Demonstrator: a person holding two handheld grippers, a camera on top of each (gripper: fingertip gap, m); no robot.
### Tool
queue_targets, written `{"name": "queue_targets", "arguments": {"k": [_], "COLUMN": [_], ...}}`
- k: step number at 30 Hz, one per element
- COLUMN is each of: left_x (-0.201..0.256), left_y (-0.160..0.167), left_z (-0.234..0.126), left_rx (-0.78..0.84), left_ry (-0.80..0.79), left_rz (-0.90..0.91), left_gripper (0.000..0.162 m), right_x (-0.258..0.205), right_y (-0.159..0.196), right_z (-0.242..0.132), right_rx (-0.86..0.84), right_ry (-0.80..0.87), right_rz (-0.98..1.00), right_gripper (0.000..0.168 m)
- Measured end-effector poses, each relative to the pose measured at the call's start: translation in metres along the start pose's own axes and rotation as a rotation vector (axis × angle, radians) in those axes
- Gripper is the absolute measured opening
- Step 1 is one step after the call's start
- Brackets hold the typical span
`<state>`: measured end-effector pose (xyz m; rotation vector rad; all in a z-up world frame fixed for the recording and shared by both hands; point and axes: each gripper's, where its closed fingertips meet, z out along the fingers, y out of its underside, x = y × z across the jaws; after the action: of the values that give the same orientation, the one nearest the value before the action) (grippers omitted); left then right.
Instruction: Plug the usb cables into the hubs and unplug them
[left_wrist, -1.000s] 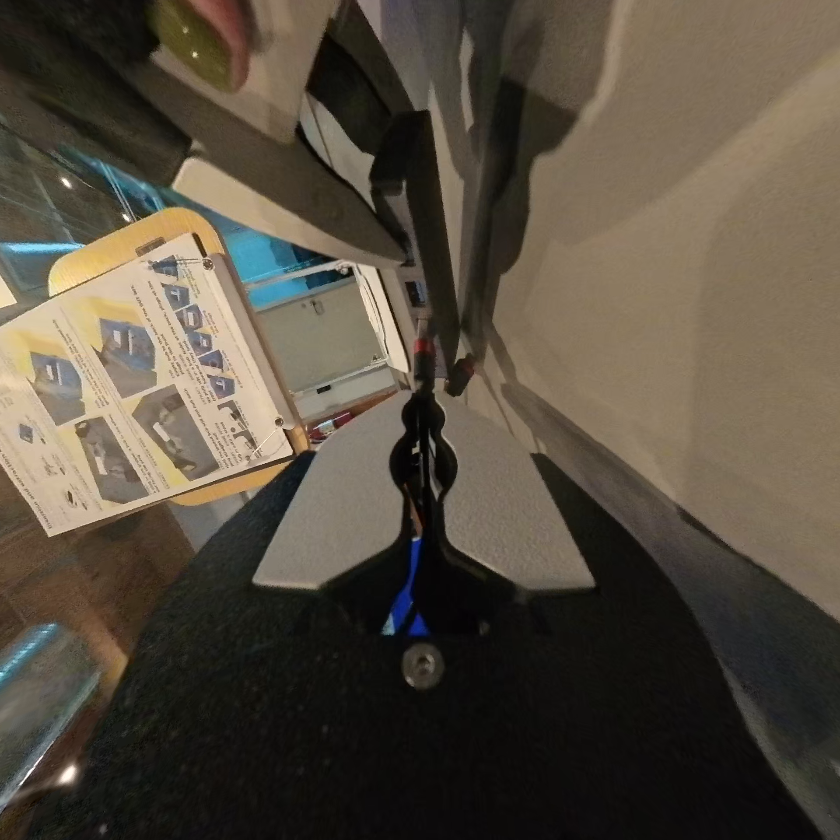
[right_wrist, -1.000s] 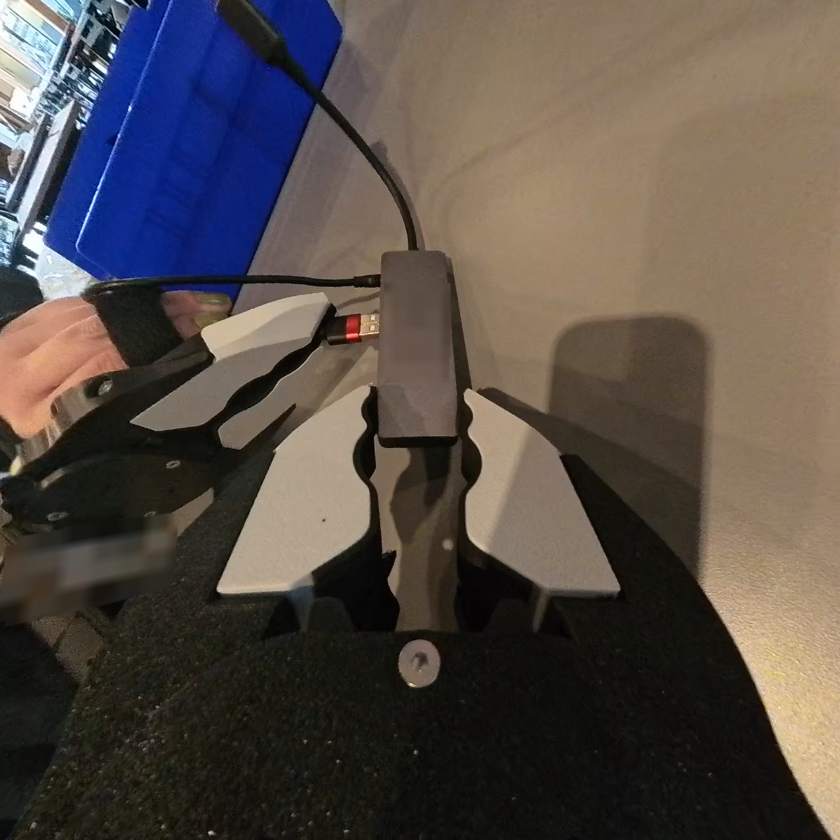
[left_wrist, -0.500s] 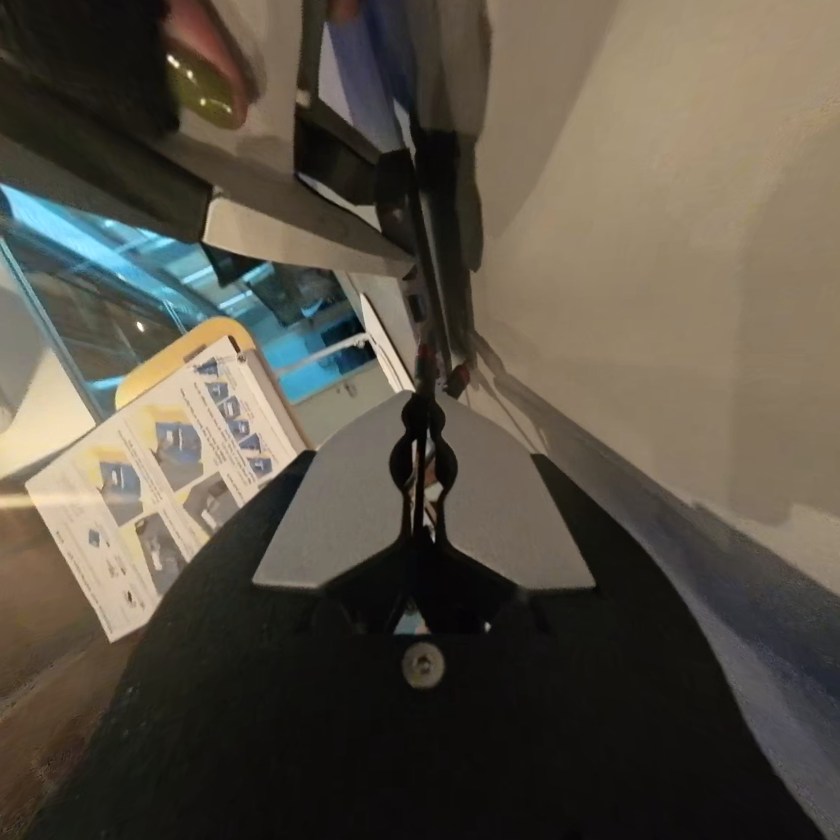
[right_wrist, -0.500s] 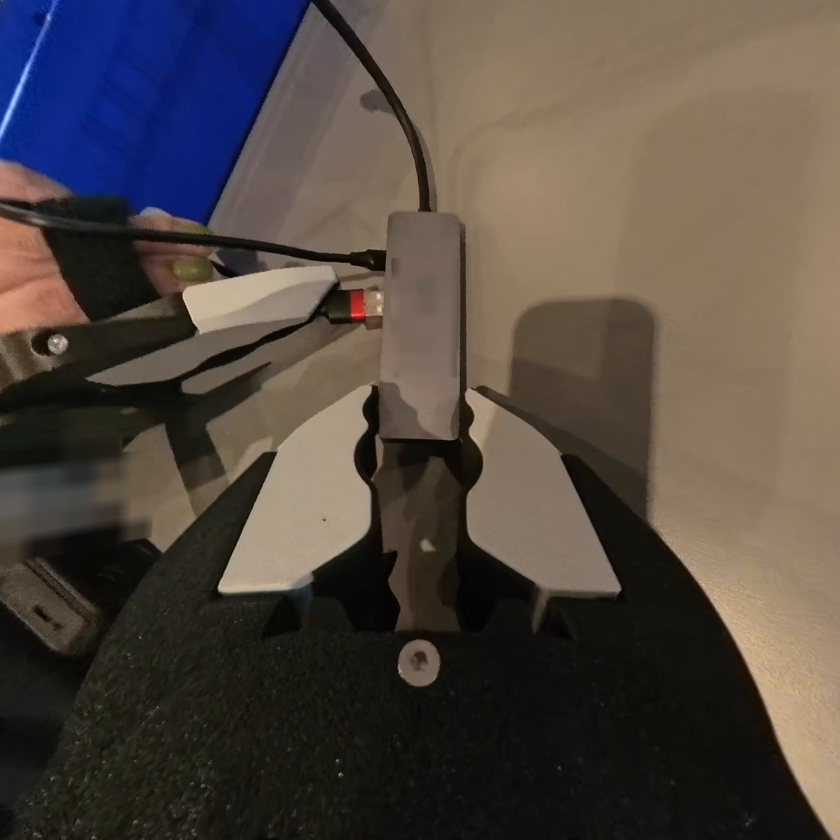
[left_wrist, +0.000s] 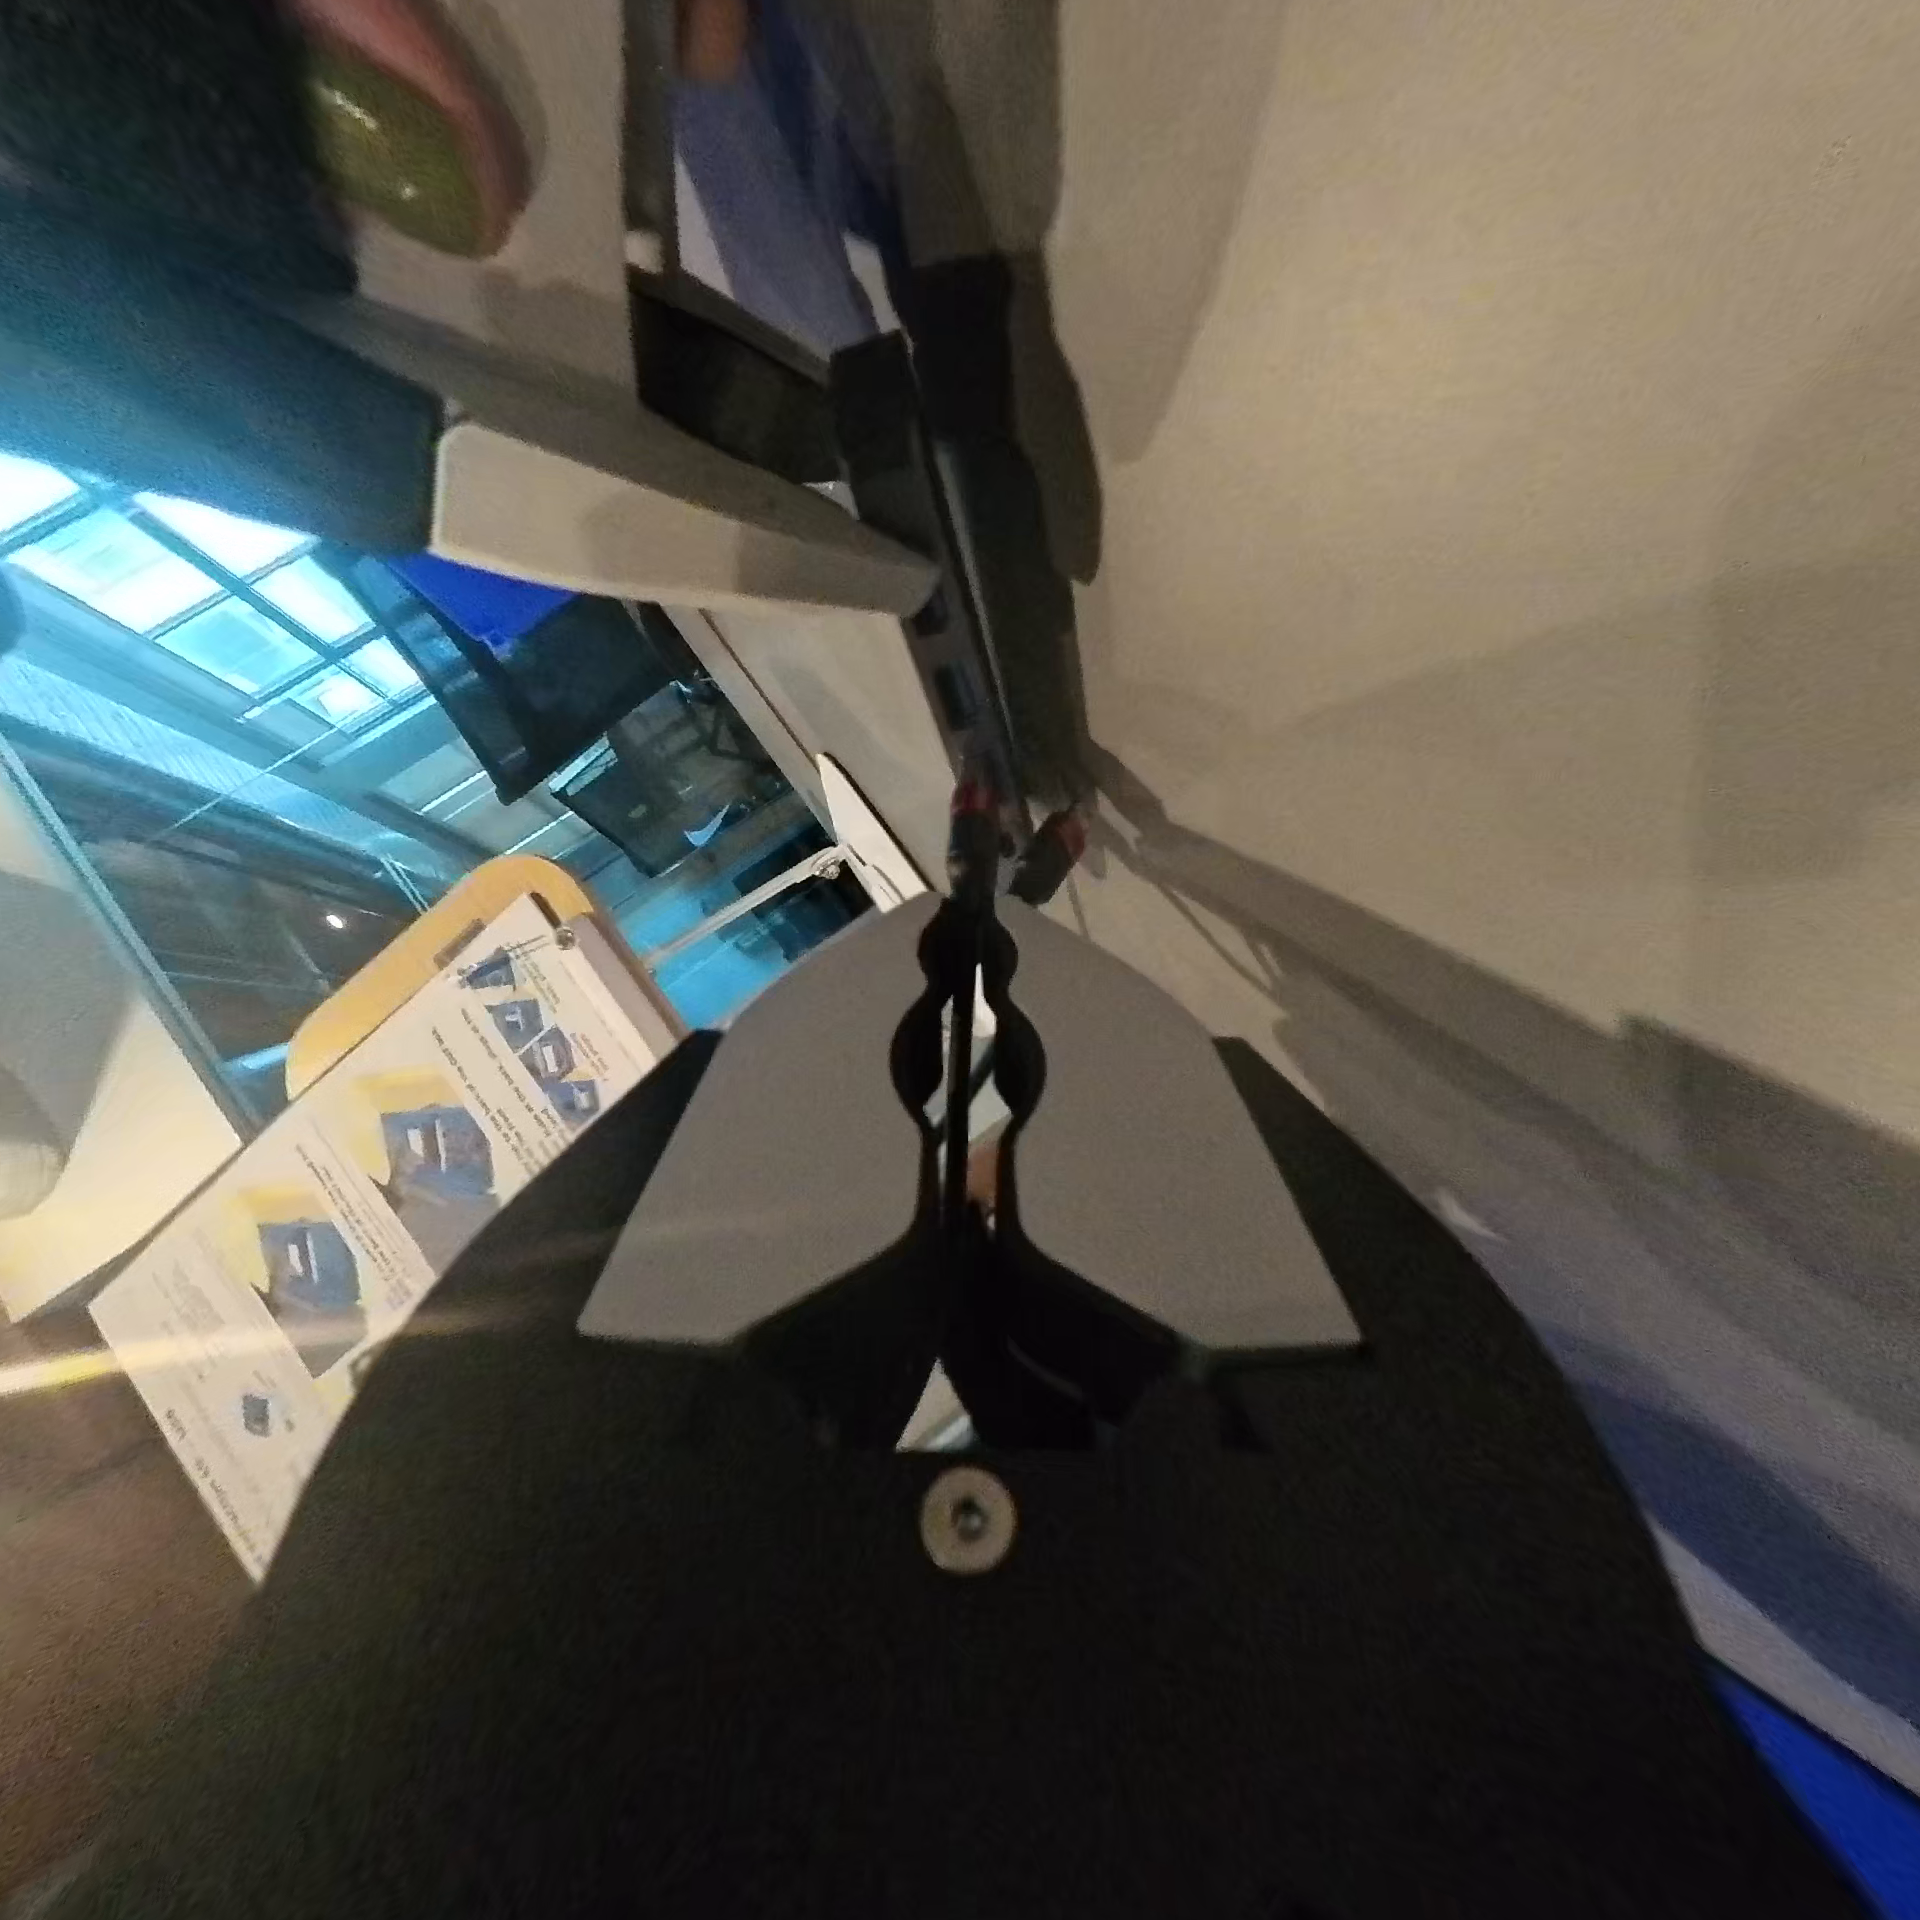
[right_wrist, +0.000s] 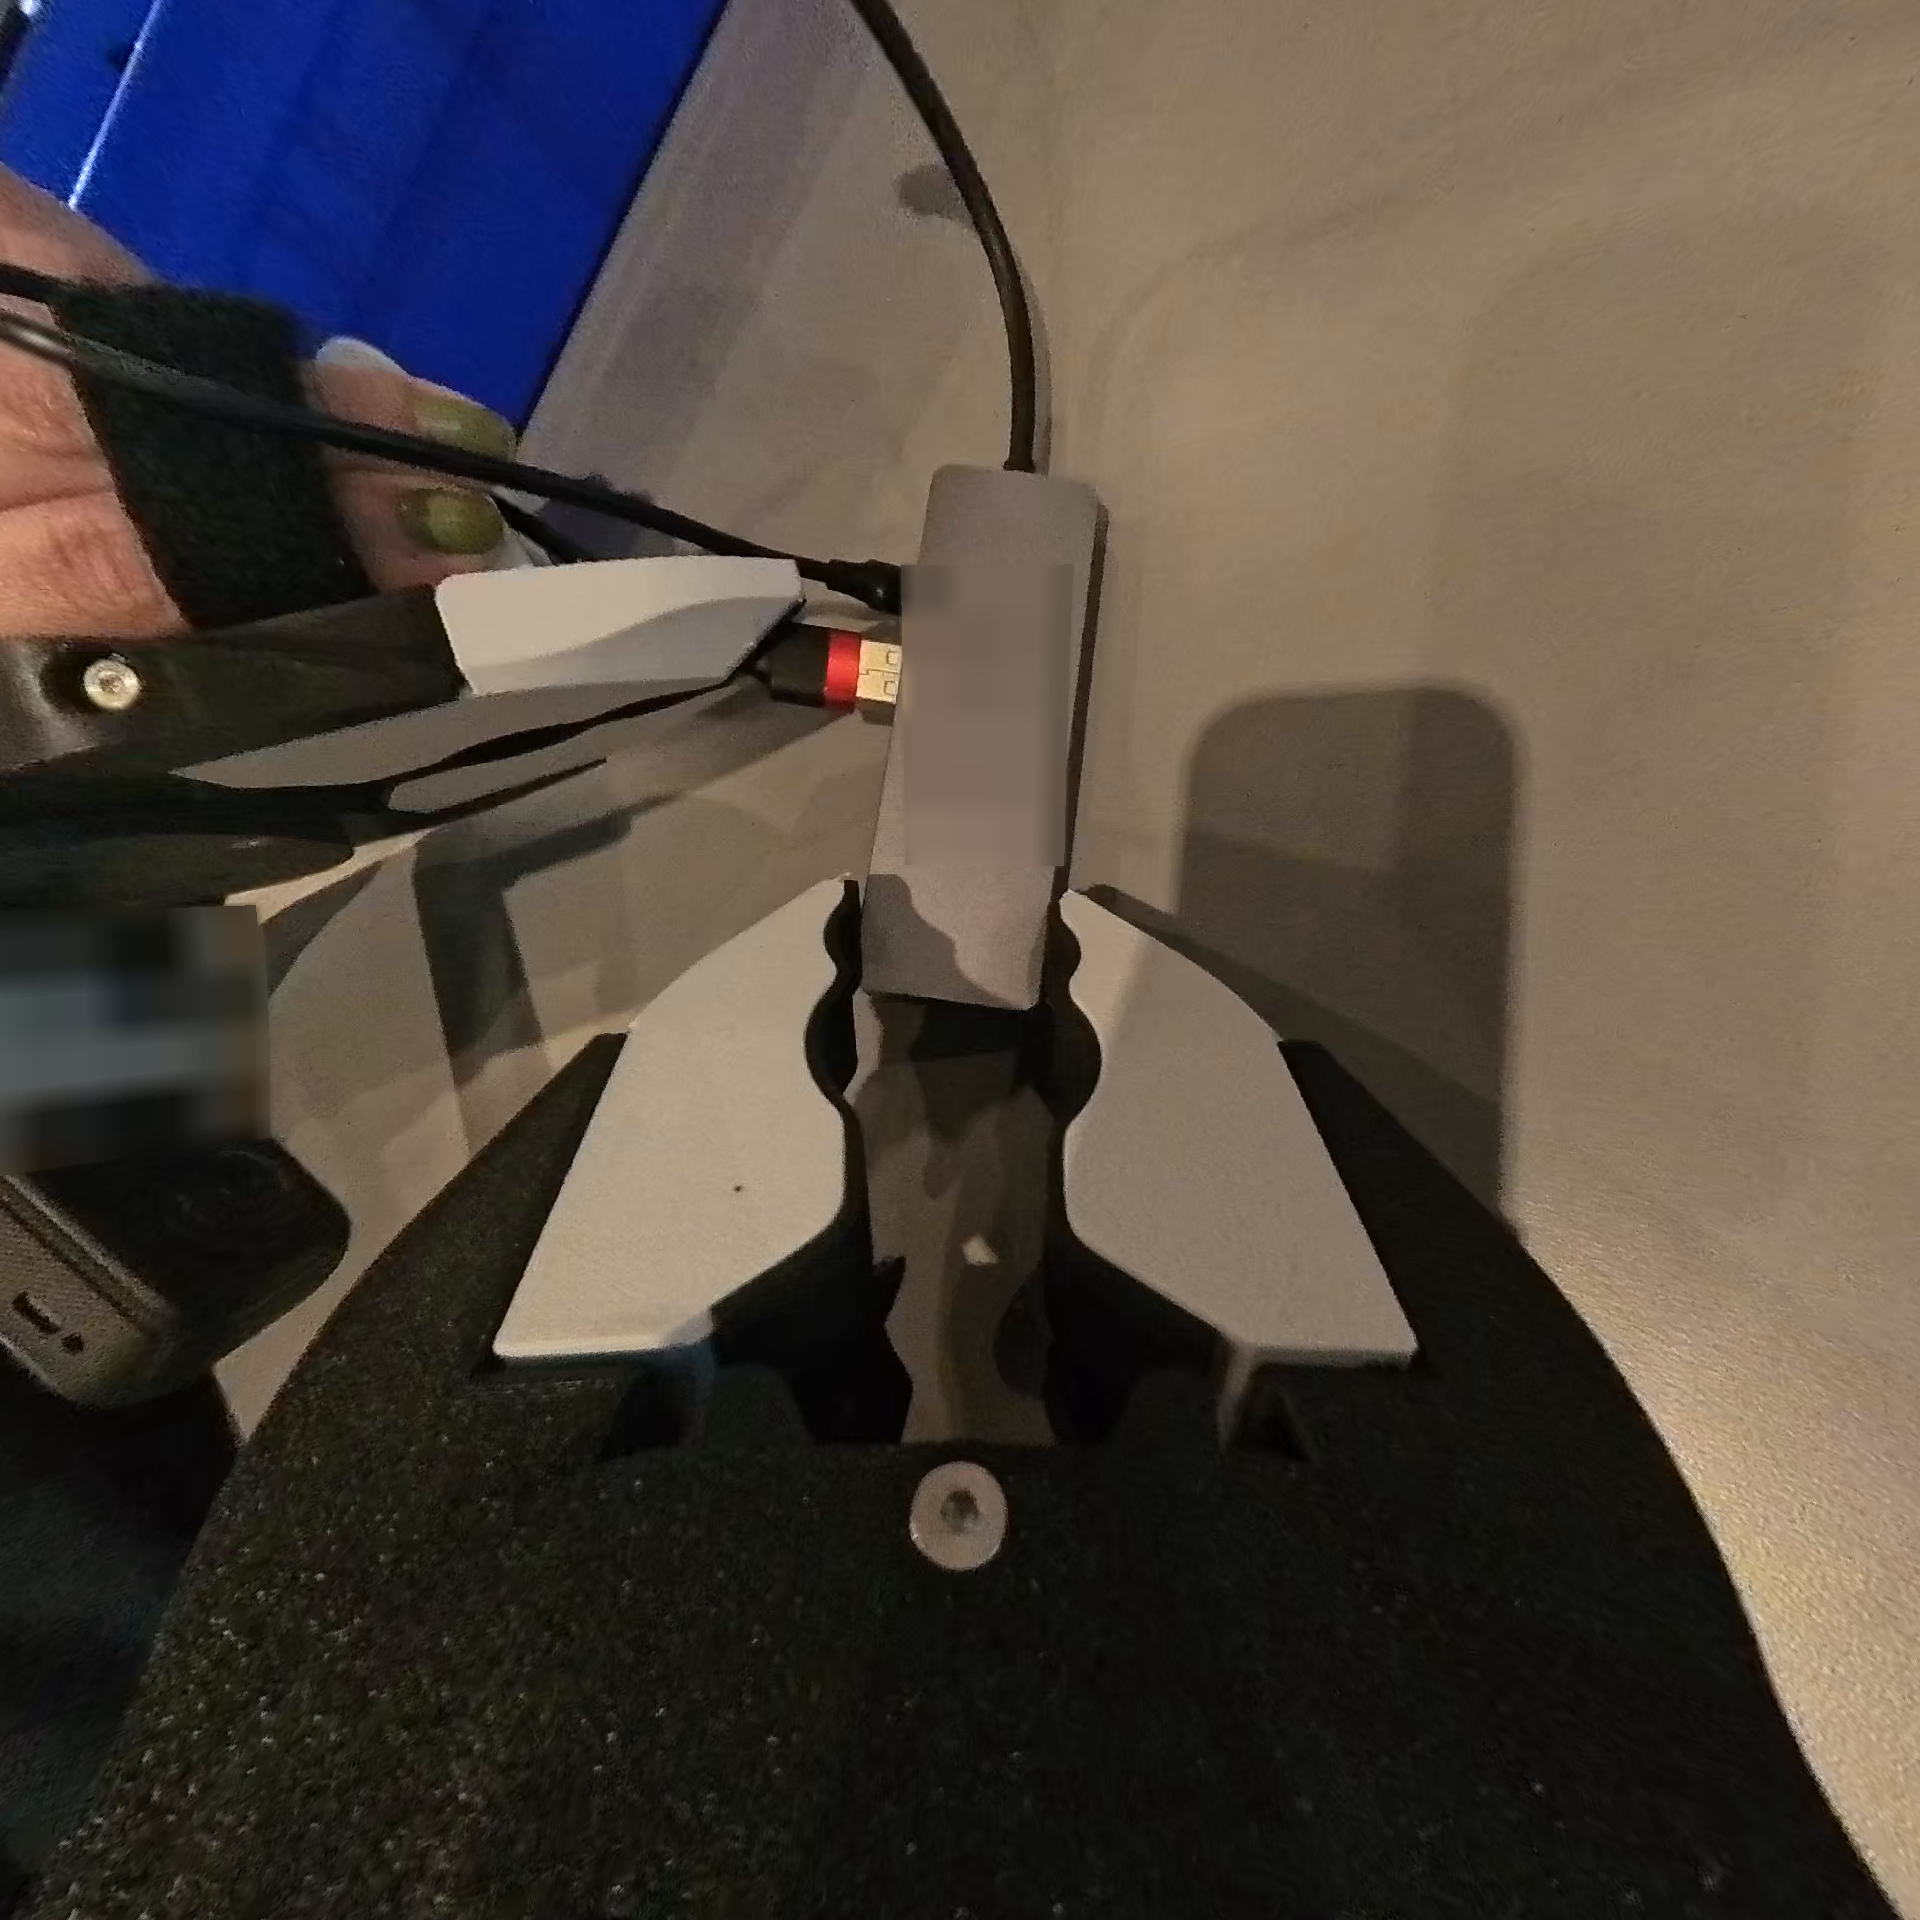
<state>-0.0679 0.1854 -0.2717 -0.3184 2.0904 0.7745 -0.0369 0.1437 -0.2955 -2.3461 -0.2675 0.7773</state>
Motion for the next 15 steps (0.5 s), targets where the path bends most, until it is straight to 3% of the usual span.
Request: {"name": "queue_targets", "arguments": {"k": [1, 5, 10, 15], "left_x": [0.0, 0.003, 0.006, 0.013], "left_y": [0.0, -0.001, 0.002, 0.002], "left_z": [0.0, -0.008, -0.032, -0.039], "left_rx": [-0.004, -0.007, 0.007, 0.028], "left_ry": [0.007, 0.119, 0.406, 0.671], "left_rz": [-0.007, -0.008, -0.009, 0.006], "left_gripper": [0.003, 0.004, 0.004, 0.004], "right_x": [0.0, -0.006, -0.028, -0.035], "right_y": [0.0, 0.003, 0.003, 0.009], "right_z": [0.0, 0.0, -0.003, 0.001], "right_rx": [0.0, -0.022, -0.03, -0.071], "right_ry": [-0.004, -0.063, -0.232, -0.249], "right_rz": [0.002, 0.021, 0.1, 0.091], "right_gripper": [0.033, 0.033, 0.033, 0.034]}}
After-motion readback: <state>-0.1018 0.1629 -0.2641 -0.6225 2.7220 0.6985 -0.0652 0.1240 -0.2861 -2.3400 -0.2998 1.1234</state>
